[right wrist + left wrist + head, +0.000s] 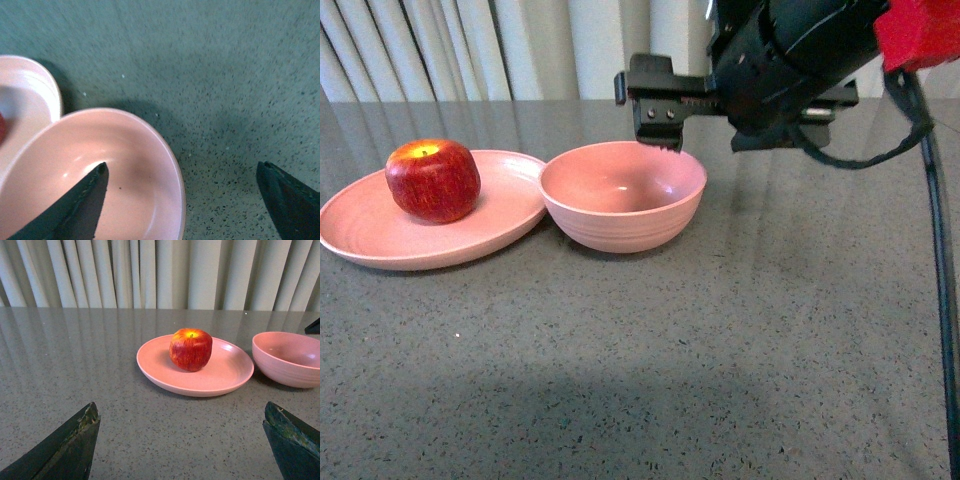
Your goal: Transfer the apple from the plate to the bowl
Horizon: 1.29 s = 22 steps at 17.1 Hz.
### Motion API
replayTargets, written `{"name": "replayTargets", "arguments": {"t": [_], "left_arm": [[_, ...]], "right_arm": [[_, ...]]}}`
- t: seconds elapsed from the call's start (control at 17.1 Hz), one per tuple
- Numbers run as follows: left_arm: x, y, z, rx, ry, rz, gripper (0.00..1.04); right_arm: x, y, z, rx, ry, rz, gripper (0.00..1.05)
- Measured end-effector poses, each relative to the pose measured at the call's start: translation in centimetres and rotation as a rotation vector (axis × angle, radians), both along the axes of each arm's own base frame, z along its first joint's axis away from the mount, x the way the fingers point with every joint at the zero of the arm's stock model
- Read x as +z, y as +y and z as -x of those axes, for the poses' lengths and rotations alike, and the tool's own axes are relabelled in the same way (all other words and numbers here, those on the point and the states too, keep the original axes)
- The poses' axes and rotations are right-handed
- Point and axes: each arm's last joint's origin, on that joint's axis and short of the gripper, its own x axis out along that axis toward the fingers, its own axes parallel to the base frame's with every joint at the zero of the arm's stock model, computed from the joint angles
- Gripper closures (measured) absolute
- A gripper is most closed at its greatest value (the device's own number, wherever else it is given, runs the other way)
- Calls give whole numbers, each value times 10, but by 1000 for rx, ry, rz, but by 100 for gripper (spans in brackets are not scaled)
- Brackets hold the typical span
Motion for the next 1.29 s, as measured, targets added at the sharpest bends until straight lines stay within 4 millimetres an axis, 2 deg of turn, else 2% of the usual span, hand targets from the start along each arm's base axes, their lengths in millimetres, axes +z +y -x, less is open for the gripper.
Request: {"name": "replayTargets", "arguments": {"t": [0.06,0.12,0.23,0.35,0.53,0.7,0.88,0.94,1.0,1.06,1.11,1.29], "left_arm": [[0,0,0,0,0,0,7],[0,0,0,0,0,0,7],[0,0,0,0,0,0,7],[0,0,0,0,0,0,7],[0,0,0,0,0,0,7],[0,0,0,0,0,0,7],[0,0,0,0,0,0,7],[0,0,0,-1,0,0,7],[0,0,0,1,0,0,7],[0,0,0,0,0,0,7],[0,0,0,0,0,0,7],[0,0,0,-1,0,0,7]], "right_arm": [[13,-5,5,4,-36,-25,10],[26,-11,13,3,-83,-50,5],[48,-25,38,5,-178,-97,6],[67,-43,75,21,-283,-155,7],[78,-71,137,-7,-413,-217,7],[60,-92,188,-127,-476,-283,7],[32,-100,222,-247,-501,-301,9],[25,-108,231,-319,-595,-242,20],[11,-124,243,-367,-631,-112,33],[-4,-135,250,-375,-637,-25,44],[-10,-140,254,-371,-642,-2,51],[-14,-145,256,-358,-651,14,61]]}}
